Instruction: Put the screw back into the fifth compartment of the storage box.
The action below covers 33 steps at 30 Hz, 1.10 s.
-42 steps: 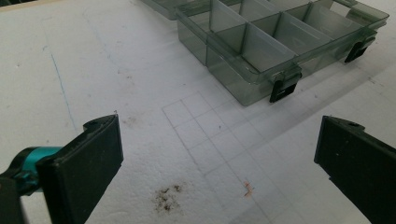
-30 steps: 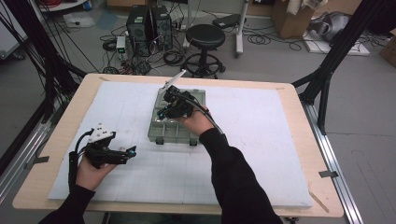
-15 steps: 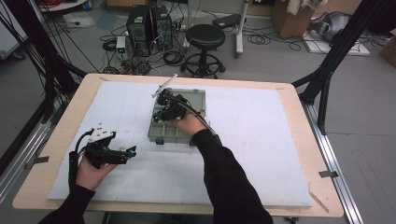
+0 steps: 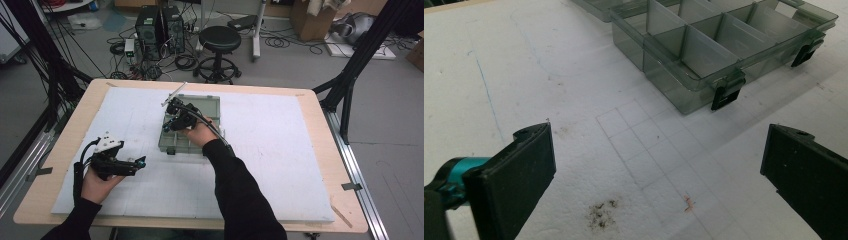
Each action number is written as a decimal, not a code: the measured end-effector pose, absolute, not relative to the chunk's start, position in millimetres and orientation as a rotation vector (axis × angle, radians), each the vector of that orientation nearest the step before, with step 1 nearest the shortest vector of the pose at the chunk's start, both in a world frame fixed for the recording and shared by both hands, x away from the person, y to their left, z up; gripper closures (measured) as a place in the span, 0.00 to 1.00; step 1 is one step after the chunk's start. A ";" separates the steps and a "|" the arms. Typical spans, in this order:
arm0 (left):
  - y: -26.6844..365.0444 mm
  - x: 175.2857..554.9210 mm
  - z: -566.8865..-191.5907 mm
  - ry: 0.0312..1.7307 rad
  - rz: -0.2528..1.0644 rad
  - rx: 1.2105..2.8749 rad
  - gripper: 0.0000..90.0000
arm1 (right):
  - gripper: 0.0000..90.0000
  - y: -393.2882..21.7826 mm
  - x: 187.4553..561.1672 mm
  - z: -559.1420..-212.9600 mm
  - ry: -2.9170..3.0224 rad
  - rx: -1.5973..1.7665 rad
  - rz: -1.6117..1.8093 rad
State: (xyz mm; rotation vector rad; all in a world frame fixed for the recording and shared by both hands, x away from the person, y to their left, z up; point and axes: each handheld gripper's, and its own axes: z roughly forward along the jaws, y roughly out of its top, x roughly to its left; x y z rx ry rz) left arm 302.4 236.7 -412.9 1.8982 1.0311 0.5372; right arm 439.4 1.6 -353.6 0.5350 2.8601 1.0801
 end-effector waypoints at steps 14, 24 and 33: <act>236.7 302.3 -412.7 1.031 0.535 1.900 0.02 | 0.97 5.2 444.0 -365.1 2.879 0.561 1.076; 237.2 302.5 -412.4 1.029 0.537 1.901 0.02 | 0.97 8.9 444.9 -371.2 2.892 0.568 1.066; 237.4 302.4 -412.3 1.028 0.535 1.901 0.02 | 0.97 10.2 444.4 -374.9 2.912 0.581 1.040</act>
